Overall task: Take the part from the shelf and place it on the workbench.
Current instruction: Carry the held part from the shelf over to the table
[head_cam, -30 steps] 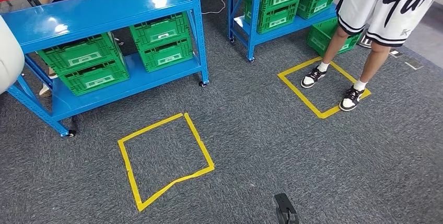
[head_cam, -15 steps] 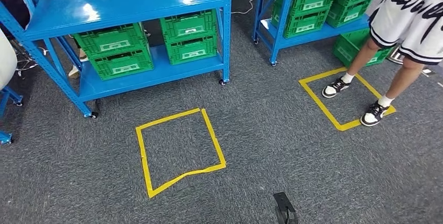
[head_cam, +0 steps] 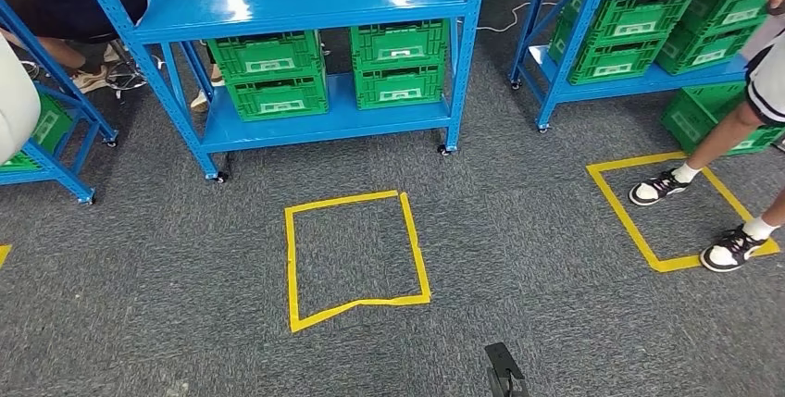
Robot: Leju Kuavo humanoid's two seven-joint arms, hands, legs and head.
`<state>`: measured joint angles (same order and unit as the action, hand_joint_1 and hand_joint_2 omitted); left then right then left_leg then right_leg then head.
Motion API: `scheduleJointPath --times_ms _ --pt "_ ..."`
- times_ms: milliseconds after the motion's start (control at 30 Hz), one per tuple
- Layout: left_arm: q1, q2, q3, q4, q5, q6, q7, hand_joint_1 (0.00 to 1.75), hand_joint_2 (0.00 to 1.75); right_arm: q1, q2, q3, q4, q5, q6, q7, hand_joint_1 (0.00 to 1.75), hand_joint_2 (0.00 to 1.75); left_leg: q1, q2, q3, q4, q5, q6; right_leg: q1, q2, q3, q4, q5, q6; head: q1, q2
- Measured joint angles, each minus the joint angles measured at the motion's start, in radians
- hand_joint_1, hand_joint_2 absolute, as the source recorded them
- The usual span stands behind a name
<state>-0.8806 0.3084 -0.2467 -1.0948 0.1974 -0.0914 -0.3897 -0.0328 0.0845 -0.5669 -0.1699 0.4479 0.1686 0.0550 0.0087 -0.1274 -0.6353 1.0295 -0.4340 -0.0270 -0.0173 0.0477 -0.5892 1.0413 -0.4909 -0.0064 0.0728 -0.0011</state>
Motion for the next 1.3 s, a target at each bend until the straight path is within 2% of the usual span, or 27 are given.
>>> scheduleJointPath --times_ms 67,133,267,367,400,500,567,600,633,700,733,767,800,833,900,933,967,1000,1033,1067,1100,1167,1233,1300 --pt "0.000 0.008 0.002 -0.004 0.001 -0.001 0.001 1.75 1.75 -0.003 0.000 0.000 0.000 0.000 0.002 0.000 0.00 0.00 -0.001 0.033 -0.012 0.018 -0.013 -0.009 -0.003 -0.021 0.003 -0.010 0.007 -0.014 -0.004 0.000" --pt "-0.001 0.012 0.003 -0.006 0.001 -0.001 0.001 1.75 1.75 -0.003 0.000 0.000 0.000 0.000 0.003 0.000 0.00 0.00 -0.004 0.067 -0.021 0.037 -0.028 -0.012 -0.003 -0.028 0.004 -0.013 0.009 -0.019 -0.007 0.000" --pt "-0.001 0.012 0.003 -0.006 0.001 -0.001 0.002 1.75 1.75 -0.003 0.000 0.000 0.000 0.000 0.003 -0.001 0.00 0.00 -0.004 0.071 -0.023 0.042 -0.031 -0.012 -0.003 -0.029 0.004 -0.013 0.009 -0.020 -0.009 0.000" --pt "0.007 0.010 0.002 -0.008 0.002 -0.002 0.002 1.75 1.75 0.002 -0.001 0.000 0.000 0.000 0.003 0.000 0.00 0.00 0.000 0.106 -0.101 0.216 -0.108 -0.021 -0.001 -0.065 0.003 -0.012 0.008 -0.023 -0.012 0.000" --pt "0.009 0.010 0.002 -0.009 0.003 -0.002 0.003 1.75 1.75 0.003 -0.001 0.000 0.000 -0.001 0.003 0.000 0.00 0.00 -0.001 0.140 -0.086 0.203 -0.106 -0.021 0.001 -0.092 0.003 -0.011 0.006 -0.021 -0.012 0.000" --pt "0.002 0.007 0.003 -0.013 0.003 -0.002 0.005 1.75 1.75 0.000 -0.001 0.000 0.000 -0.001 0.003 0.002 0.00 0.00 -0.013 0.195 0.032 -0.004 -0.024 0.001 0.010 -0.153 0.007 -0.007 0.000 -0.005 -0.009 0.000" --pt "0.000 0.007 0.003 -0.013 0.002 -0.002 0.008 1.75 1.75 -0.002 -0.001 0.000 0.000 0.000 0.003 0.002 0.00 0.00 -0.013 0.172 0.029 -0.007 -0.019 0.014 0.012 -0.172 0.010 -0.009 -0.002 0.005 -0.008 0.000" --pt "-0.002 0.008 0.003 -0.013 0.001 -0.002 0.009 1.75 1.75 -0.002 -0.001 0.000 0.000 0.000 0.003 0.003 0.00 0.00 -0.011 0.161 0.029 -0.010 -0.015 0.020 0.010 -0.162 0.009 -0.003 -0.009 0.010 -0.008 0.000" --pt "-0.005 0.007 0.003 -0.013 0.001 -0.002 0.010 1.75 1.75 -0.003 -0.001 0.000 0.000 0.000 0.003 0.002 0.00 0.00 -0.008 0.151 0.029 -0.013 -0.011 0.026 0.008 -0.140 0.000 0.020 -0.025 0.015 -0.008 0.000" --pt "-0.009 0.003 0.003 -0.012 0.000 -0.002 0.010 1.75 1.75 -0.001 0.000 0.000 0.000 0.001 0.003 0.003 0.00 0.00 -0.005 0.131 0.027 -0.016 -0.007 0.035 0.003 -0.079 -0.048 0.126 -0.083 0.023 -0.005 0.000" --pt "-0.009 -0.001 0.002 -0.010 0.000 -0.002 0.010 1.75 1.75 0.001 0.000 0.000 0.000 0.001 0.002 0.003 0.00 0.00 -0.005 0.118 0.025 -0.015 -0.006 0.037 0.003 -0.063 -0.080 0.194 -0.112 0.025 -0.004 0.000" --pt "-0.009 -0.003 0.002 -0.008 0.000 -0.003 0.011 1.75 1.75 0.003 0.001 0.000 0.000 0.000 0.002 0.003 0.00 0.00 -0.006 0.105 0.022 -0.014 -0.005 0.038 0.003 -0.056 -0.107 0.248 -0.129 0.026 -0.004 0.000" --pt "-0.008 -0.007 0.002 -0.006 0.000 -0.003 0.011 1.75 1.75 0.005 0.001 0.000 0.000 0.000 0.002 0.003 0.00 0.00 -0.006 0.092 0.020 -0.012 -0.005 0.038 0.003 -0.053 -0.121 0.274 -0.131 0.026 -0.003 0.000" --pt "-0.007 -0.008 0.002 -0.004 0.000 -0.003 0.011 1.75 1.75 0.005 0.001 0.000 0.000 0.000 0.001 0.002 0.00 0.00 -0.006 0.079 0.018 -0.009 -0.005 0.038 0.003 -0.051 -0.117 0.261 -0.113 0.025 -0.003 0.000" --pt "-0.008 -0.009 0.002 -0.003 0.000 -0.003 0.011 1.75 1.75 0.004 0.001 0.000 0.000 0.000 0.001 0.002 0.00 0.00 -0.005 0.053 0.016 -0.001 -0.006 0.034 0.001 -0.036 -0.061 0.139 -0.048 0.021 -0.003 0.000" --pt "-0.009 -0.010 0.002 -0.003 0.000 -0.003 0.011 1.75 1.75 0.003 0.001 0.000 0.000 0.000 0.001 0.002 0.00 0.00 -0.005 0.041 0.013 0.002 -0.006 0.029 0.000 -0.017 -0.030 0.075 -0.025 0.019 -0.003 0.000" --pt "-0.010 -0.011 0.002 -0.003 0.000 -0.003 0.011 1.75 1.75 0.003 0.001 0.000 0.000 -0.001 0.001 0.002 0.00 0.00 -0.005 0.030 0.010 0.005 -0.005 0.023 -0.001 -0.003 -0.009 0.031 -0.012 0.017 -0.004 0.000" --pt "-0.011 -0.012 0.002 -0.002 0.000 -0.003 0.011 1.75 1.75 0.003 0.001 0.000 0.000 -0.001 0.001 0.002 0.00 0.00 -0.005 0.022 0.007 0.006 -0.004 0.016 -0.001 0.006 0.000 0.012 -0.012 0.014 -0.004 0.000" --pt "-0.012 -0.012 0.002 -0.002 0.000 -0.003 0.011 1.75 1.75 0.003 0.001 0.000 0.000 -0.001 0.001 0.002 0.00 0.00 -0.004 0.013 0.004 0.004 -0.001 0.009 0.001 0.007 0.001 0.010 -0.014 0.011 -0.003 0.000" --pt "-0.013 -0.012 0.002 -0.001 0.000 -0.003 0.011 1.75 1.75 0.003 0.001 0.000 0.000 -0.001 0.001 0.002 0.00 0.00 -0.002 0.004 0.001 0.002 0.002 0.001 0.003 -0.004 0.002 0.008 -0.010 0.004 -0.003 0.000" --pt "-0.012 -0.011 0.002 -0.001 0.000 -0.003 0.011 1.75 1.75 0.003 0.001 0.000 0.000 -0.001 0.001 0.002 0.00 0.00 -0.001 0.004 -0.002 0.001 0.004 -0.004 0.003 -0.015 0.004 0.005 -0.007 -0.003 -0.003 0.000" --pt "-0.012 -0.006 0.003 0.000 0.000 -0.003 0.011 1.75 1.75 0.000 0.001 0.000 0.000 -0.001 0.000 0.002 0.00 0.00 -0.002 0.044 -0.018 0.029 -0.014 -0.013 0.001 -0.033 0.006 -0.002 -0.001 -0.018 -0.007 0.000" --pt "-0.011 -0.002 0.003 0.001 0.000 -0.003 0.010 1.75 1.75 0.001 0.001 0.000 0.000 0.000 -0.001 0.002 0.00 0.00 -0.003 0.099 -0.069 0.138 -0.072 -0.018 0.002 -0.052 0.006 -0.004 0.000 -0.026 -0.013 0.000" --pt "0.001 -0.001 0.003 0.001 0.000 -0.003 0.010 1.75 1.75 0.004 0.001 0.000 0.000 0.002 -0.001 0.003 0.00 0.00 -0.002 0.115 -0.127 0.263 -0.122 -0.022 0.003 -0.076 0.006 -0.004 -0.001 -0.029 -0.014 0.000"
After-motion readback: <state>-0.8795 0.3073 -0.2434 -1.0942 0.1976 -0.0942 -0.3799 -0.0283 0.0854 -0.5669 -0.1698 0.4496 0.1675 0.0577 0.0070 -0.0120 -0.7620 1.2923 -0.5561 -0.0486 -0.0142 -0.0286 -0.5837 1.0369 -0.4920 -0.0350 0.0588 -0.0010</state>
